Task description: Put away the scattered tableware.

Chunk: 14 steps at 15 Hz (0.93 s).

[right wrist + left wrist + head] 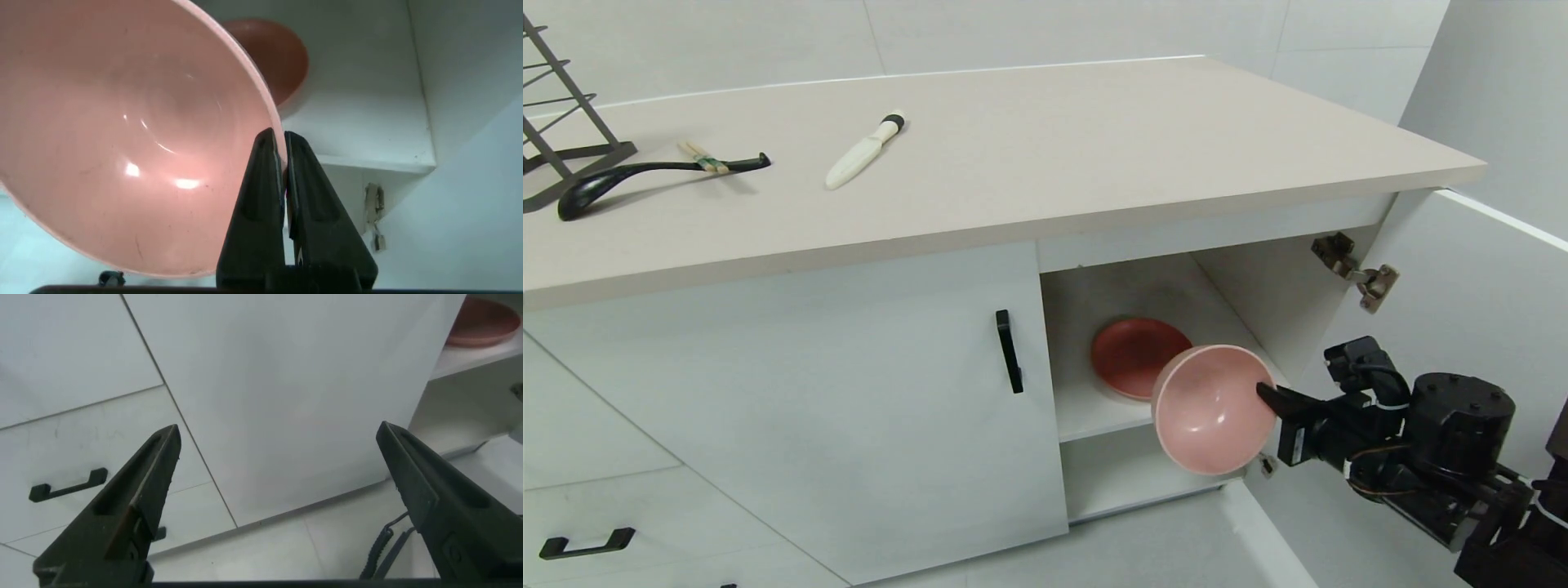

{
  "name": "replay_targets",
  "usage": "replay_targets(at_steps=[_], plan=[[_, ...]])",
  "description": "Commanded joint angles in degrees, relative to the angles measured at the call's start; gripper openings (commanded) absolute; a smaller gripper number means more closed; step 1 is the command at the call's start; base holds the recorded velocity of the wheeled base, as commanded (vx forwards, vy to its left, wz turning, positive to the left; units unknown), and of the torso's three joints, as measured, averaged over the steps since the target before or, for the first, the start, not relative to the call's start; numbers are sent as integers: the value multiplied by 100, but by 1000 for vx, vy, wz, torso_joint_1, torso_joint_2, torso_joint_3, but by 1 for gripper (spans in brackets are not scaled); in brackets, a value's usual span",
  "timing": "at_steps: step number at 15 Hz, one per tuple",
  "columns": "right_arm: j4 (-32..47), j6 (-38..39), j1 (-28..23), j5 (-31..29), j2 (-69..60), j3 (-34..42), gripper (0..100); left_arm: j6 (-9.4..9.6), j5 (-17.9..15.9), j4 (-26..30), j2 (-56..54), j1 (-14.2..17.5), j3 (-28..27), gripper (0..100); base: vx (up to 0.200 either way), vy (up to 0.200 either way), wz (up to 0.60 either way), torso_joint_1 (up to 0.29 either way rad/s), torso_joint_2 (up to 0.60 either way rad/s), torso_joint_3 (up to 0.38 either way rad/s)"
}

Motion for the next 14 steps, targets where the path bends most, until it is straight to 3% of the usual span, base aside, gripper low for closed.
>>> replay_targets(at_steps=[1,4,10,14], plan=[[-3,-9,7,1,350,-84,0,-20,1,-11,11,-1,0,100,0,0,0,0,0,0],[-3,9,-2,10,465,-620,0,-20,1,-11,11,-1,0,100,0,0,0,0,0,0],[-3,-18,-11,80,1546,-2571,0,-20,1,-11,11,-1,0,100,0,0,0,0,0,0],[594,9,-20,107,1765,-3309,0,-20,1,-11,11,-1,0,100,0,0,0,0,0,0]])
